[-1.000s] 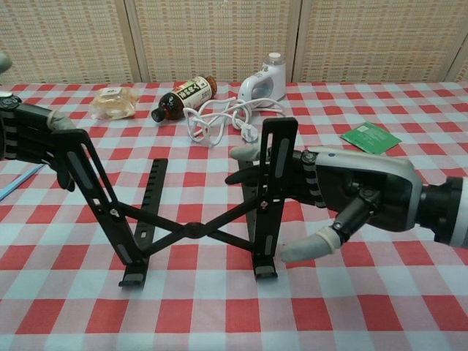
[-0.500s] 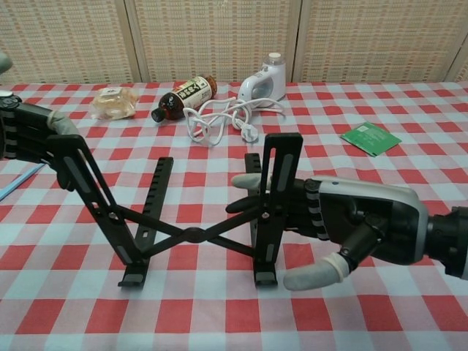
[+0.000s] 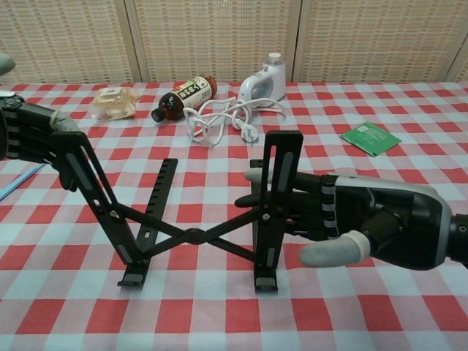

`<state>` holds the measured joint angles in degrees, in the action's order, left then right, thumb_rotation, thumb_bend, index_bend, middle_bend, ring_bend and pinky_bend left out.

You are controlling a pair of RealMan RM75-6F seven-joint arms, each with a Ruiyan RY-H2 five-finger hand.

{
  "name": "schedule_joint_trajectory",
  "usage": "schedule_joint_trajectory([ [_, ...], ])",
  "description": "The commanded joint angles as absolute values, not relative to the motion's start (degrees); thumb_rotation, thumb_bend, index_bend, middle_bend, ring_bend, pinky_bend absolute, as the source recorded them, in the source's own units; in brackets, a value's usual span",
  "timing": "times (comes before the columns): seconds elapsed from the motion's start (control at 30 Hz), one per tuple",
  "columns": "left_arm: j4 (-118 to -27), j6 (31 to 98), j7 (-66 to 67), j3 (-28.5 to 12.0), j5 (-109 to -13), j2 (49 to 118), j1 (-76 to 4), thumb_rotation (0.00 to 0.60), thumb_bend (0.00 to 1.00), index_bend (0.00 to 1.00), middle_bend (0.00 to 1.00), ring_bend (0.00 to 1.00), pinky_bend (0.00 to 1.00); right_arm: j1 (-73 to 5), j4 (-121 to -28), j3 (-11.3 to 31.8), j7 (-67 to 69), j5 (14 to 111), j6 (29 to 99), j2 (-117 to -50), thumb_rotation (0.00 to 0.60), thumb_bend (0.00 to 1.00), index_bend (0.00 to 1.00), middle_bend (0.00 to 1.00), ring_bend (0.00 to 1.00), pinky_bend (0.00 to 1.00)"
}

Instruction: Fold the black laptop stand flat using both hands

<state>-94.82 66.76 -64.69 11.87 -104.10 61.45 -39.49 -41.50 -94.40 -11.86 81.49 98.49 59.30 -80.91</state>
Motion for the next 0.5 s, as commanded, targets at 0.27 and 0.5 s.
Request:
schedule_joint_trajectory([
  [0.27, -95.14, 66.6, -64.07, 11.81, -103.74, 61.33, -39.58, 0.0, 0.21, 0.41, 0.43, 0.43, 0.35, -41.39, -95.36, -12.69, 87.72, 97.64, 59.02, -80.2, 0.6, 0.0, 0.0, 0.11, 0.0, 0.02],
  [0.5, -94.51, 67.47, -61.77, 11.1, -102.96, 61.66, -38.92, 0.026, 0.21, 0.38, 0.43, 0.42, 0.35, -41.16, -95.28, -12.3, 86.23, 98.38, 60.27, -79.62, 0.6, 0.0, 0.0, 0.11, 0.0, 0.03],
])
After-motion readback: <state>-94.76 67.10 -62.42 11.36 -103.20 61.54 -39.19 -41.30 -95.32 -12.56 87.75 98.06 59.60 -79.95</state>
